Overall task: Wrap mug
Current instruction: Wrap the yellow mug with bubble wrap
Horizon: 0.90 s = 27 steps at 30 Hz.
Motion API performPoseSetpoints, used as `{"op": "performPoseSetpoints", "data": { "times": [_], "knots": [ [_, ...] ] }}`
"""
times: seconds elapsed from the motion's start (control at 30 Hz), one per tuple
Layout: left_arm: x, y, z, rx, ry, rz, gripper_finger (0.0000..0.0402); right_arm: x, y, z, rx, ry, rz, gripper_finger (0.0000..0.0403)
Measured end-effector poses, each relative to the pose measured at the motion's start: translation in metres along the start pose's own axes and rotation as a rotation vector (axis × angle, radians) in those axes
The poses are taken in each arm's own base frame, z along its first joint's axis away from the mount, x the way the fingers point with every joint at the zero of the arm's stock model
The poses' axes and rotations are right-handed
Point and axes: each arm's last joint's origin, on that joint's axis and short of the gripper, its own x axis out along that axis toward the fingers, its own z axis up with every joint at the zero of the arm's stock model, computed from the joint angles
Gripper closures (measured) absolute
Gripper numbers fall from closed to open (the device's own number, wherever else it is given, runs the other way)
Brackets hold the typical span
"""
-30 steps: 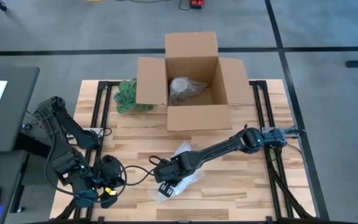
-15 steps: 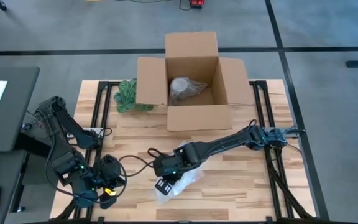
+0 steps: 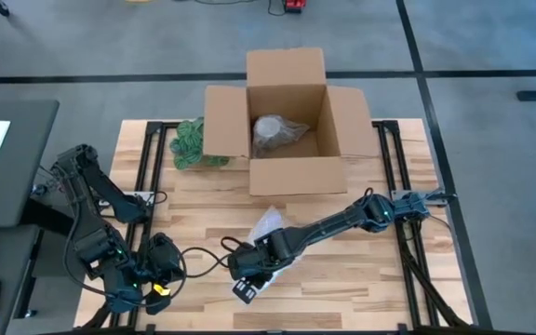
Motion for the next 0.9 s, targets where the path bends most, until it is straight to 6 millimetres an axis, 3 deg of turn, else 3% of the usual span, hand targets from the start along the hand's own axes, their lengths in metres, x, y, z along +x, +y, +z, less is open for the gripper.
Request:
{"op": "performPoseSetpoints", "data": {
  "times": [0.13,0.5,0.9],
  "knots": [
    [-0.001,0.000,-0.001,0.003,0.002,-0.004,0.0402,0.003,-0.001,0.006,0.009,-0.016,0.019,0.0403],
    [-0.002,-0.004,-0.003,0.008,-0.004,-0.032,0.0402,-0.032,0.008,0.011,0.026,-0.059,0.129,0.0403],
    [-0.002,-0.004,-0.003,0.009,-0.011,-0.031,0.0402,-0.034,-0.006,0.021,0.157,-0.062,0.060,0.0403]
  ]
}}
